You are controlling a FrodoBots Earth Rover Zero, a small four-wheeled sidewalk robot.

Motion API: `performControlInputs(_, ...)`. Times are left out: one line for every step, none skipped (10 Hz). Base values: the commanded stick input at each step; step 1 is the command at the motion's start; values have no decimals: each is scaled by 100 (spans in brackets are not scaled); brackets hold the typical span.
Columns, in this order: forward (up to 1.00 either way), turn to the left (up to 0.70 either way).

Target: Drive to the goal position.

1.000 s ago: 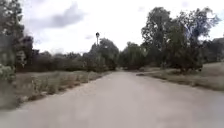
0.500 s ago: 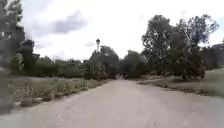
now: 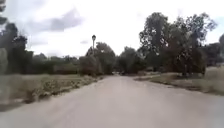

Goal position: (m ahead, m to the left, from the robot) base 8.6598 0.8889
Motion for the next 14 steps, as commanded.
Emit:
performControlInputs(100,1)
performControlInputs(100,1)
performControlInputs(100,1)
performControlInputs(100,1)
performControlInputs(100,1)
performControlInputs(100,1)
performControlInputs(100,1)
performControlInputs(100,1)
performControlInputs(100,1)
performControlInputs(100,1)
performControlInputs(100,1)
performControlInputs(100,1)
performControlInputs(100,1)
performControlInputs(100,1)
